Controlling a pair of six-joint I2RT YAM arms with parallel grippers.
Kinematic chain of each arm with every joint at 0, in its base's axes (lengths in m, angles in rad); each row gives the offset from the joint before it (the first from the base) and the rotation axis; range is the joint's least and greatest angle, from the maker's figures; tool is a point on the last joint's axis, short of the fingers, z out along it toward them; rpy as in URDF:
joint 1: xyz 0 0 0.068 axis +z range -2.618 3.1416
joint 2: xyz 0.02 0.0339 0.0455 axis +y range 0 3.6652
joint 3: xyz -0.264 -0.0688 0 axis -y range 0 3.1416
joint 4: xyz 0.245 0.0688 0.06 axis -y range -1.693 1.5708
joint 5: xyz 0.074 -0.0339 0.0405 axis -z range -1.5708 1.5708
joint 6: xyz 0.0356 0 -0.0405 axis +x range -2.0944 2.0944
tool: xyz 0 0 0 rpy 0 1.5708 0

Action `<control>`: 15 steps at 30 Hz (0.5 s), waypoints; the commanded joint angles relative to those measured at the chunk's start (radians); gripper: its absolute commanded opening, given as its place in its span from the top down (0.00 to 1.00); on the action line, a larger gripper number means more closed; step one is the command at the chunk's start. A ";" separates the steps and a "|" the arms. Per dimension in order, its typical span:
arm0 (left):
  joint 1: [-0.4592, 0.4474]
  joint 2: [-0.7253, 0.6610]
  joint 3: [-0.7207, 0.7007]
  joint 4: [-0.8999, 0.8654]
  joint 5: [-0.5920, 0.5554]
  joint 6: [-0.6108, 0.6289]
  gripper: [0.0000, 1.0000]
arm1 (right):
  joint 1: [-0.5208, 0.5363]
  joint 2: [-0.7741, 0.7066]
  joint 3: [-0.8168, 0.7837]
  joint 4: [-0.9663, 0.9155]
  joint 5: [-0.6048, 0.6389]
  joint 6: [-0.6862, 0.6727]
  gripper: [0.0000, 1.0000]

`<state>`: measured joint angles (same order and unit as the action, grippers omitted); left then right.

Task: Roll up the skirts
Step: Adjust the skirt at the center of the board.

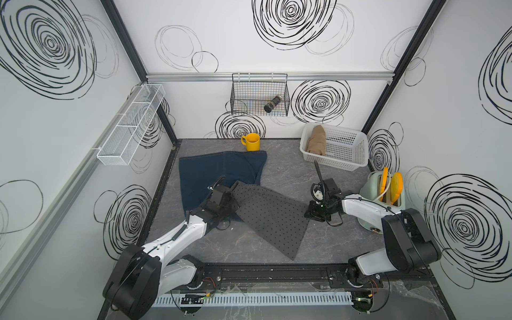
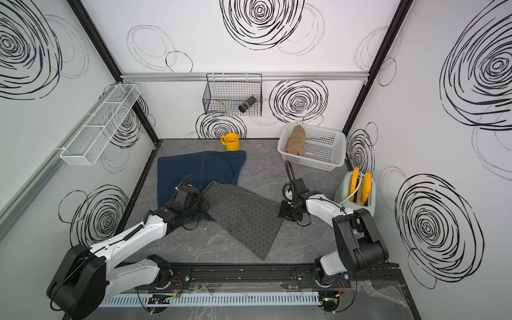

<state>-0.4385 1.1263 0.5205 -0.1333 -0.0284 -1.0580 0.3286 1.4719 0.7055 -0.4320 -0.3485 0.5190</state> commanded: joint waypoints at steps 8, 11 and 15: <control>-0.311 -0.118 -0.122 0.175 -0.159 -0.334 0.84 | -0.196 -0.056 0.013 -0.067 0.079 -0.013 0.94; -0.436 -0.072 -0.117 0.232 -0.263 -0.398 0.83 | -0.258 -0.102 0.013 -0.099 0.107 -0.020 0.94; -0.559 0.039 -0.074 0.290 -0.345 -0.411 0.80 | -0.319 -0.141 0.013 -0.102 0.139 0.003 0.94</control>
<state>-0.9485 1.1122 0.4118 0.0628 -0.2611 -1.3945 0.0391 1.3590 0.7071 -0.4927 -0.2554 0.5159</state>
